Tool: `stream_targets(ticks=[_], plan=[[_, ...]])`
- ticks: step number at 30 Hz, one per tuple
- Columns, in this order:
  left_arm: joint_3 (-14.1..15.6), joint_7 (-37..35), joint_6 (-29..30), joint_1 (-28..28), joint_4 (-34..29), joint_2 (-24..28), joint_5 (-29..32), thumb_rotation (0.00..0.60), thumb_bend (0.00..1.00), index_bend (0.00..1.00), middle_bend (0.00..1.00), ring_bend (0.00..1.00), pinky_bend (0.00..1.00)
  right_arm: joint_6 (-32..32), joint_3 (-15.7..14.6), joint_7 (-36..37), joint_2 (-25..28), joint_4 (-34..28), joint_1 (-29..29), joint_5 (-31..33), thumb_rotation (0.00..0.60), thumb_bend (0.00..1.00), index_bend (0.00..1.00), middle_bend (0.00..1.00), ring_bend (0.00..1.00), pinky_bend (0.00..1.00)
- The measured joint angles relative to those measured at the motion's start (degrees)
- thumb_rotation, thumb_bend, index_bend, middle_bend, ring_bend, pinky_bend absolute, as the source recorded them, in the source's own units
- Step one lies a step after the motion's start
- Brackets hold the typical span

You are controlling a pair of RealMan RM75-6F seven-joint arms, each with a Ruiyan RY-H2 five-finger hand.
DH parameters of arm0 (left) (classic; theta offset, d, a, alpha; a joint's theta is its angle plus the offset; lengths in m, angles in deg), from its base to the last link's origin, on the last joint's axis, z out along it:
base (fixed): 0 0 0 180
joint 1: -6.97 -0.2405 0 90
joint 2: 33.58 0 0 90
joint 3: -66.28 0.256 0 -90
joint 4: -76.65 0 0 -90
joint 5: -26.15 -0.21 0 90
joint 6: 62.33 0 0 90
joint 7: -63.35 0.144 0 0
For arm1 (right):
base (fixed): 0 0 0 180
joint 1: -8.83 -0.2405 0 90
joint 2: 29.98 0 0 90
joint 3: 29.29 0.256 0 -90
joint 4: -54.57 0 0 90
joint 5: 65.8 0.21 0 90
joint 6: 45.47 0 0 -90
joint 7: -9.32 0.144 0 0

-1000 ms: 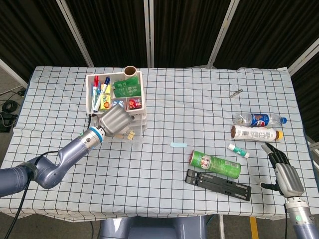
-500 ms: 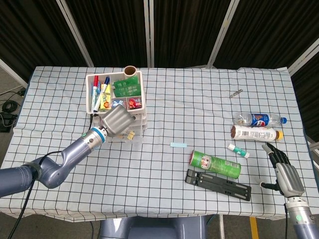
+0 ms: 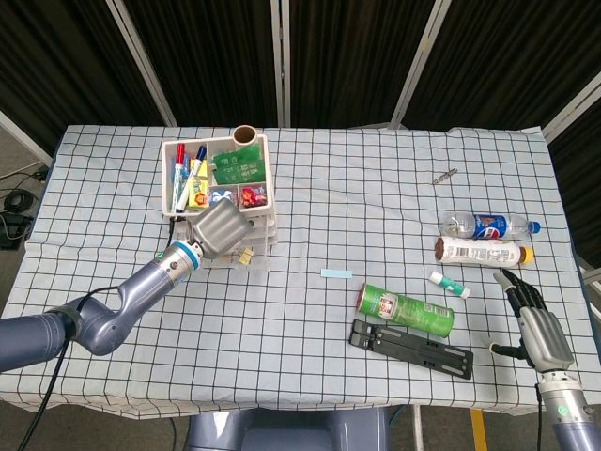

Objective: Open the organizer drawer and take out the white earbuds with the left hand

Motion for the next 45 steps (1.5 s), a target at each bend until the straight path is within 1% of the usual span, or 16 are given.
stream_targets(ticks=[4, 9, 12, 21, 25, 28, 35, 45], plan=[[0.26, 0.03, 0.22, 0.03, 0.13, -0.28, 0.09, 0.6, 0.19, 0.55, 0.97, 0.84, 0.75, -0.05, 0.04, 0.09, -0.05, 0.07, 0.0, -0.01, 0.6, 0.11, 0.01, 0.0, 0.0, 0.0], [0.48, -0.28, 0.69, -0.18, 0.31, -0.51, -0.29, 0.6, 0.19, 0.65, 0.97, 0.85, 0.75, -0.33, 0.08, 0.13, -0.1, 0.04, 0.06, -0.18, 0.6, 0.11, 0.01, 0.0, 0.0, 0.0], [0.53, -0.63, 1.03, -0.41, 0.25, -0.48, -0.68, 0.6, 0.19, 0.67, 0.97, 0.85, 0.74, -0.55, 0.06, 0.08, -0.14, -0.03, 0.1, -0.39, 0.6, 0.11, 0.01, 0.0, 0.0, 0.0], [0.41, -1.4, 2.11, -1.0, -1.08, 0.64, -1.47, 0.6, 0.19, 0.68, 0.97, 0.85, 0.74, -0.95, -0.11, -0.09, -0.03, -0.45, 0.22, -0.89, 0.6, 0.11, 0.01, 0.0, 0.0, 0.0], [0.27, -1.47, 2.64, -1.19, -2.21, 1.52, -1.67, 0.6, 0.26, 0.68, 0.97, 0.84, 0.74, -1.07, -0.14, -0.02, 0.17, -0.69, 0.29, -0.95, 0.6, 0.11, 0.01, 0.0, 0.0, 0.0], [0.15, -1.46, 3.05, -1.3, -3.02, 2.19, -1.74, 0.6, 0.26, 0.68, 0.97, 0.84, 0.74, -1.08, -0.14, 0.21, 0.3, -0.86, 0.31, -0.95, 0.6, 0.11, 0.01, 0.0, 0.0, 0.0], [-0.22, -1.24, 4.59, -1.81, -6.13, 4.64, -1.79, 0.6, 0.35, 0.68, 0.97, 0.85, 0.75, -1.72, -0.32, 0.66, 0.78, -1.53, 0.47, -1.8, 0.6, 0.11, 0.01, 0.0, 0.0, 0.0], [-0.63, -0.74, 7.13, -2.95, -10.84, 8.39, -2.03, 0.6, 0.36, 0.68, 0.97, 0.84, 0.74, -2.67, -0.65, 0.87, 1.41, -2.49, 0.75, -2.93, 0.6, 0.11, 0.01, 0.0, 0.0, 0.0]])
